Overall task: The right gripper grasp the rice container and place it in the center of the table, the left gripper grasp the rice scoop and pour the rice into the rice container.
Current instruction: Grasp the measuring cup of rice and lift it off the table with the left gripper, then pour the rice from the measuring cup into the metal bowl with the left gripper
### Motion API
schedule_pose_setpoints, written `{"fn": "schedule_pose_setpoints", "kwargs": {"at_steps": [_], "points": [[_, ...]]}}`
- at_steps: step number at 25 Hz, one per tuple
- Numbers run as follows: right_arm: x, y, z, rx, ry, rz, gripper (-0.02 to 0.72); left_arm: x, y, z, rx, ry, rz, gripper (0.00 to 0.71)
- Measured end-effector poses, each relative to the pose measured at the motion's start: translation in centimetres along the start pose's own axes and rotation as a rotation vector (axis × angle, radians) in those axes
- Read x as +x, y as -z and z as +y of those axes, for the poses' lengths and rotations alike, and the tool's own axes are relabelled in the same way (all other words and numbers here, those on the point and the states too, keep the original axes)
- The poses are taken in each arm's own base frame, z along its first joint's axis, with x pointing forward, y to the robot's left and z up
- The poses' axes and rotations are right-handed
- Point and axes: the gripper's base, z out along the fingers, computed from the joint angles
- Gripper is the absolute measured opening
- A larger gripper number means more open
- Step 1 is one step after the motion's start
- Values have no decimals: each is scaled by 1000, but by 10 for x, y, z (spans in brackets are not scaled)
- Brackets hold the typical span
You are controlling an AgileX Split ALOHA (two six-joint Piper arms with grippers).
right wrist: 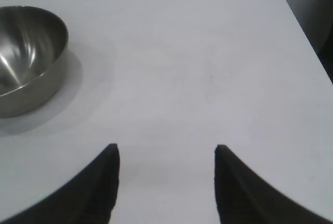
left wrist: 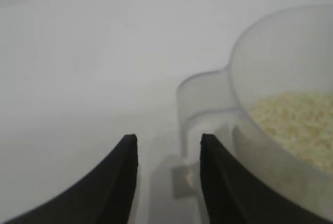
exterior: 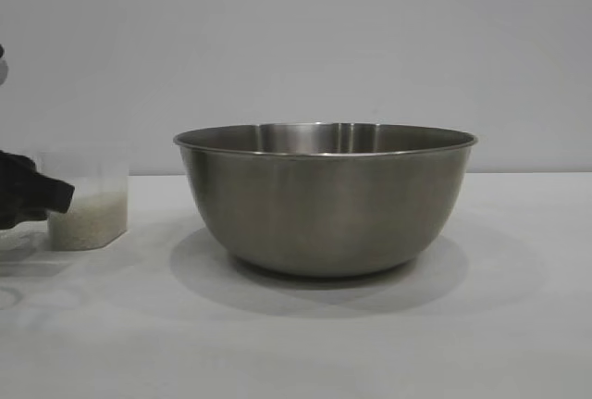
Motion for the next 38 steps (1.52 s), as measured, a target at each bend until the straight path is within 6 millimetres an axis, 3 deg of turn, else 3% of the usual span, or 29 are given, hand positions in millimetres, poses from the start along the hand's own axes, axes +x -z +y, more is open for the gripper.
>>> {"fn": "schedule_pose_setpoints", "kwargs": {"at_steps": [2,8,11,16,20,26,30,33,38], "points": [[0,0,0,0,0,0,346,-3,-3,-2,23,-10,-16,0],[0,0,0,0,0,0,346,-15,-8,-8,72,-32,-60,0],[0,0,0,0,0,0,346,-39,-2,-10,107,-118,-139,0],[0,0,0,0,0,0,346,-102,11,-26,213,-522,-425,0],[0,0,0,0,0,0,346,-133,16,-47,277,-976,-622,0],[0,0,0,0,0,0,346,-136,17,-88,287,-1562,-696,0],[0,0,0,0,0,0,346,-129,22,-113,276,-1833,-802,0],[0,0,0,0,0,0,346,-126,24,-120,237,-1966,-884,0],[0,0,0,-2,-3,0,346,-130,30,-126,148,-2042,-1045,0]]}}
